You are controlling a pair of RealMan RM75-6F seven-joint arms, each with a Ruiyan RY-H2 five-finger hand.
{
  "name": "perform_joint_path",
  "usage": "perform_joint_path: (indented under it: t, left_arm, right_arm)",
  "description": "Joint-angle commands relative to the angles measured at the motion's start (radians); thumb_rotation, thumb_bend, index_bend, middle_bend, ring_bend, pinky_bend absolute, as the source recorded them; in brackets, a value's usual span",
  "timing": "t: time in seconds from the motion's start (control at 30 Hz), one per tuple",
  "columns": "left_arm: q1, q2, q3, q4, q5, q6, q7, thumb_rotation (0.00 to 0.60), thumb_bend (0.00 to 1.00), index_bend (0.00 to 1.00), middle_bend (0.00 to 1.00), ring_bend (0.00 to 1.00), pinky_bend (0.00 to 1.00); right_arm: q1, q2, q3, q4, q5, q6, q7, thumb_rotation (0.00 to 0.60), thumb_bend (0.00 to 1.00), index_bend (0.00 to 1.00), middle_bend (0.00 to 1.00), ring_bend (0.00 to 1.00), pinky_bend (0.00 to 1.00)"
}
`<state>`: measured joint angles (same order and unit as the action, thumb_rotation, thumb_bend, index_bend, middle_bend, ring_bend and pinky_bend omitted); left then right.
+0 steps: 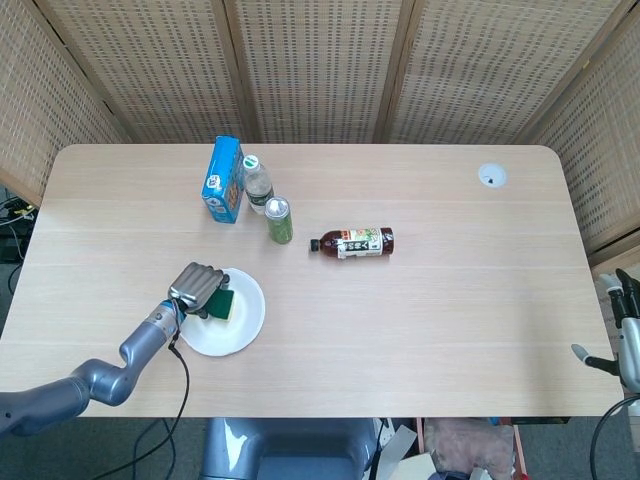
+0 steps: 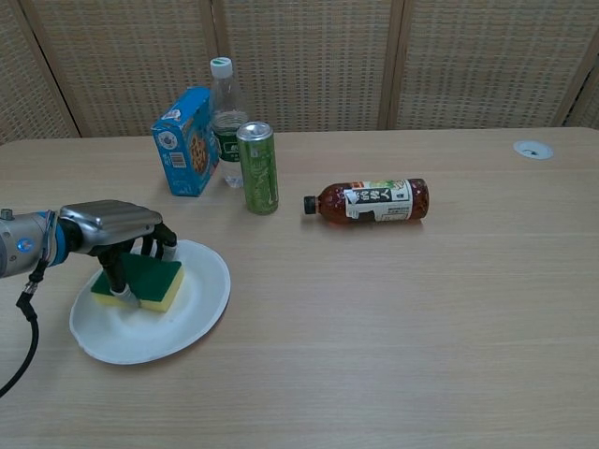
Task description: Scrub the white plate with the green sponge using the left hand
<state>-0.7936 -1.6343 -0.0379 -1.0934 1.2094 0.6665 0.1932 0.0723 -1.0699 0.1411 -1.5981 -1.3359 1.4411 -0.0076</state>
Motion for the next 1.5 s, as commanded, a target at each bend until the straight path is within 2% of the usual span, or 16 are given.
perform_joint_path:
  t: [0.03,0.2,0.6,1.17,1.3,1.5]
  left_arm:
    - [0.003,0.02,0.008,-0.043,0.023,-0.005,-0.027,0.6,0.14,0.52,0.43,0.4,0.47]
    - [0.002,0.028,0.009,-0.054,0.036,-0.004,-0.04,0.6,0.13,0.52,0.43,0.4,0.47]
    - [0.001,0.009,-0.01,0.039,-0.004,-0.025,-0.044,0.6,0.14,0.52,0.43,0.4,0.47]
    - [-0.004,0.018,0.008,-0.058,0.07,0.026,-0.008,0.6,0.14,0.54,0.43,0.4,0.47]
    - [0.001,-0.011,0.004,0.027,0.071,0.058,0.024,0.6,0.14,0.55,0.43,0.4,0.47]
    - [0.008,-0.047,0.002,0.115,0.099,0.089,-0.005,0.6,0.13,0.56,0.43,0.4,0.47]
  right_arm:
    - [0.001,-0.001,-0.001,-0.001,-0.001,-0.001,-0.004,0.6,0.0,0.06,0.0,0.0,0.0]
    - [0.002,-0.004,0.0,-0.001,0.003,-0.002,-0.01,0.6,0.0,0.06,0.0,0.0,0.0]
    - [0.001,-0.003,0.0,-0.004,0.004,-0.002,-0.01,0.6,0.0,0.06,0.0,0.0,0.0]
    - [0.004,-0.004,0.0,-0.001,0.007,-0.007,-0.01,0.6,0.0,0.06,0.0,0.0,0.0]
    - [0.004,-0.004,-0.001,-0.003,0.003,-0.005,-0.01,0.6,0.0,0.06,0.0,0.0,0.0]
    - [0.003,-0.003,0.0,-0.004,0.004,-0.004,-0.009,0.6,0.0,0.06,0.0,0.0,0.0]
